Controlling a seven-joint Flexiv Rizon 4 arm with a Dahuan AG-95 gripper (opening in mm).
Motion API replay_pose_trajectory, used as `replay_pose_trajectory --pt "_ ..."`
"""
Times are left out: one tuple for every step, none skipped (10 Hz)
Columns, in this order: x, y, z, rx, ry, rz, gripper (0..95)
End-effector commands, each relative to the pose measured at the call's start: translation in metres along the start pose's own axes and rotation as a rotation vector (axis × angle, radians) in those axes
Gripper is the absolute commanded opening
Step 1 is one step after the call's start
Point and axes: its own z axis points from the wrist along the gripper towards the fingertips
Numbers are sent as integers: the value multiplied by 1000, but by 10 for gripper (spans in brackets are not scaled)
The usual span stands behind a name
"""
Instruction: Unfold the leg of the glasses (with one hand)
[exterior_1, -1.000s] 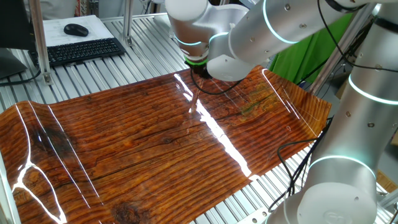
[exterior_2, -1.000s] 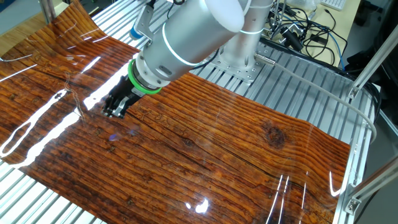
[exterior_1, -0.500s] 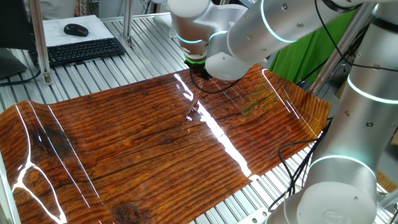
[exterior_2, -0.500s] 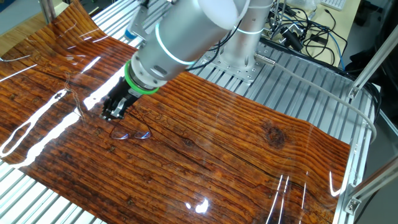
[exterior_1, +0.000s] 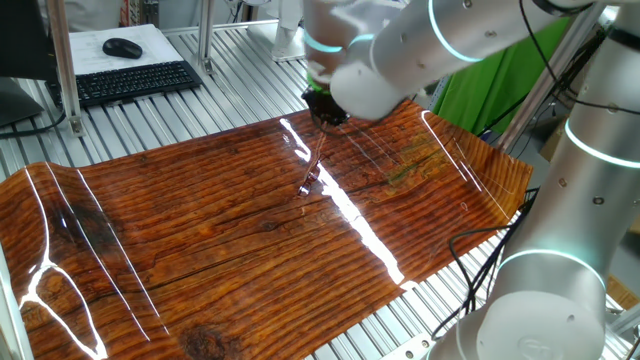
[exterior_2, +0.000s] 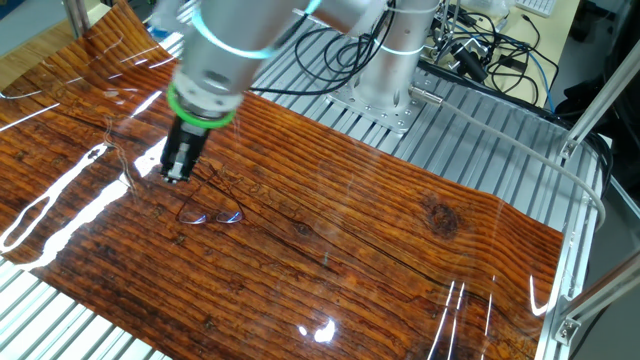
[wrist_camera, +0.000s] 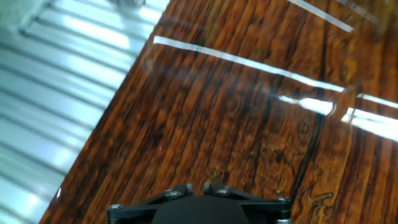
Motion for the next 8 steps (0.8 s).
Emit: replay_pose_trajectory --pt "-21 -2 10 -26 289 -147 0" --pt "-26 -4 11 -35 332 -180 0" --pt "-29 -8 15 -50 356 -168 0" --pt "-26 -11 16 -53 353 -174 0" --pt "-22 -15 18 -52 337 -204 0" --pt "-21 -16 18 -54 335 -203 0" --pt "-21 -16 18 -56 327 -203 0" --pt "-21 -16 18 -54 323 -202 0"
